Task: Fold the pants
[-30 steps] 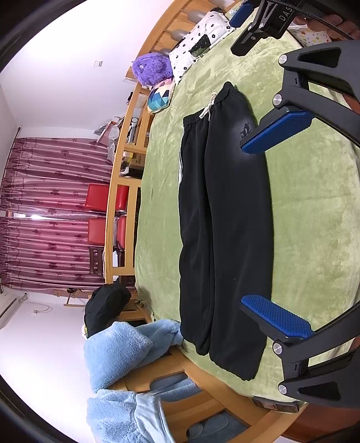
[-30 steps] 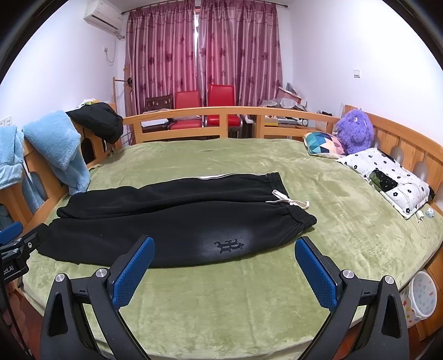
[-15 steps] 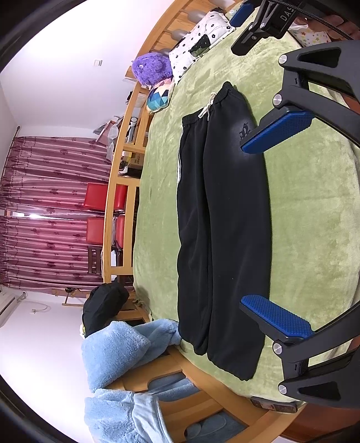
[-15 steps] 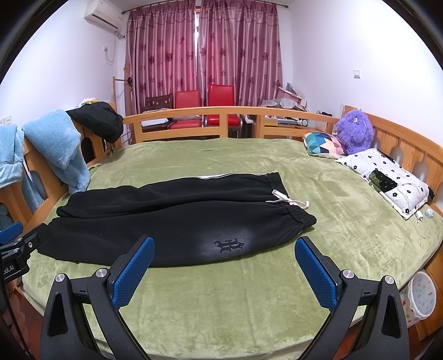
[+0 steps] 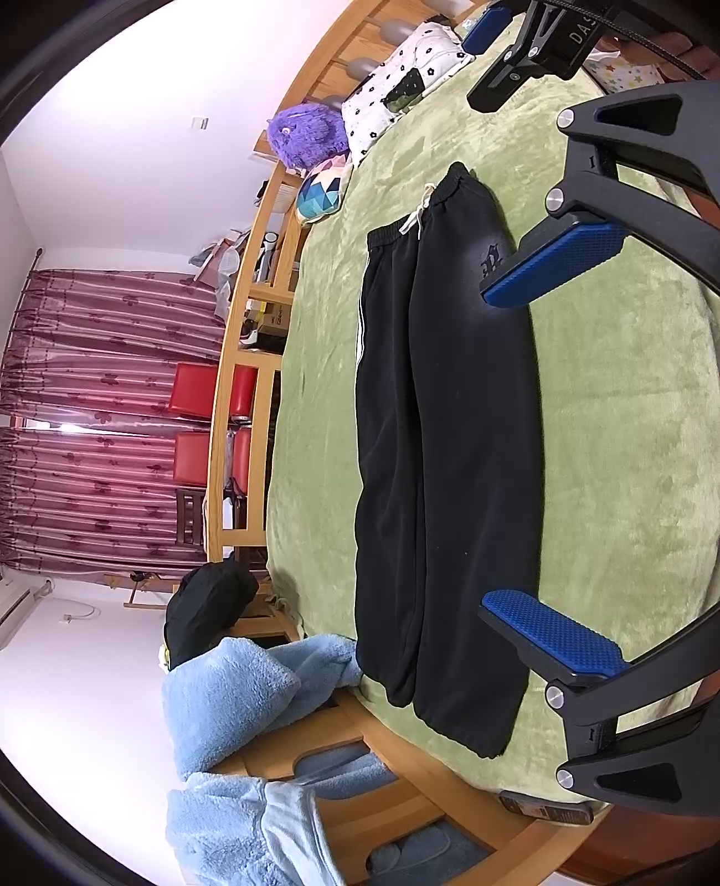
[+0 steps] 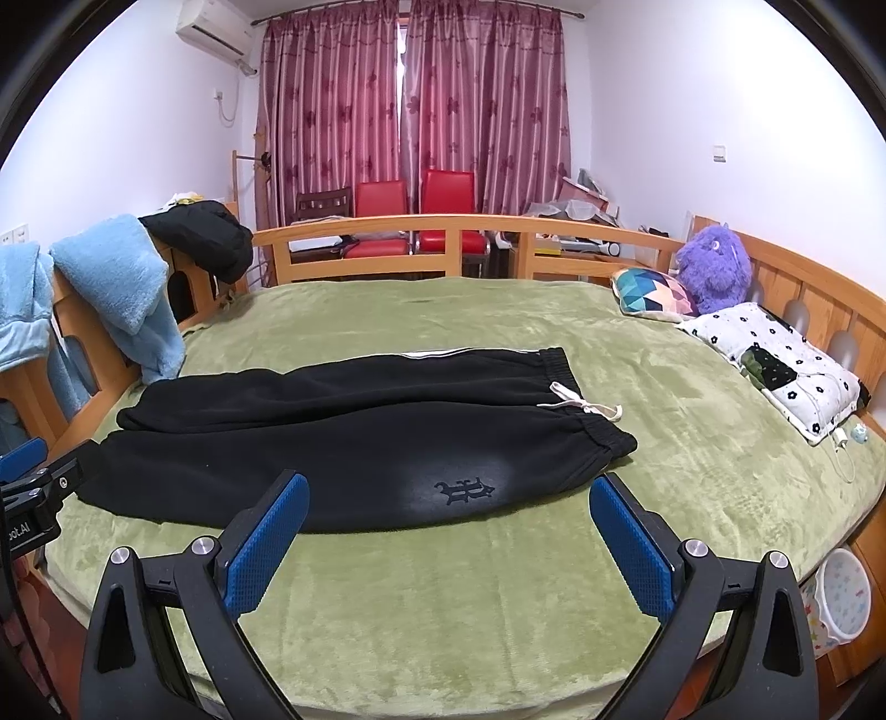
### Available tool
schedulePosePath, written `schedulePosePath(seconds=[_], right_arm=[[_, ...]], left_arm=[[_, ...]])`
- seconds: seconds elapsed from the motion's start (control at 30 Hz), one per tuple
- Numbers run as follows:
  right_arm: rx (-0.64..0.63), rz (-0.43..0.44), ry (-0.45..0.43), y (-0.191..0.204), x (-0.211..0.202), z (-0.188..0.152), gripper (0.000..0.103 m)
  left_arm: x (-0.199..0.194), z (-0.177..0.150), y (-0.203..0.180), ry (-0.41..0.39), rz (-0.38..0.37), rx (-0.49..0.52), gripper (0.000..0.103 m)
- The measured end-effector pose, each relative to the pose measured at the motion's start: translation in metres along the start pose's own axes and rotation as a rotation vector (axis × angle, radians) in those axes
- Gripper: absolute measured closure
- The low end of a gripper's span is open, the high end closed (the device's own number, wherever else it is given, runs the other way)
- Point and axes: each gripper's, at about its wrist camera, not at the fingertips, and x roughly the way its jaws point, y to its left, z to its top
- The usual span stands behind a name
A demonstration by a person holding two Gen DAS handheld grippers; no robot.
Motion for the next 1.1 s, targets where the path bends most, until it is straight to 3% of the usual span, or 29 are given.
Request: schedulePosePath(seconds=[0.8, 1.1], right_arm=[[-0.034, -0.018, 0.018, 0.013, 0.011, 0.001, 0.003], [-0.019, 0.029, 0.1, 0.013, 0.069, -0.009, 0.003]], left_arm=[[0.004, 0.006, 0.013, 0.002, 0.009, -0.011, 0.0], [0.06, 0.004, 0.035, 0.063, 0.035, -0.018, 0.0]])
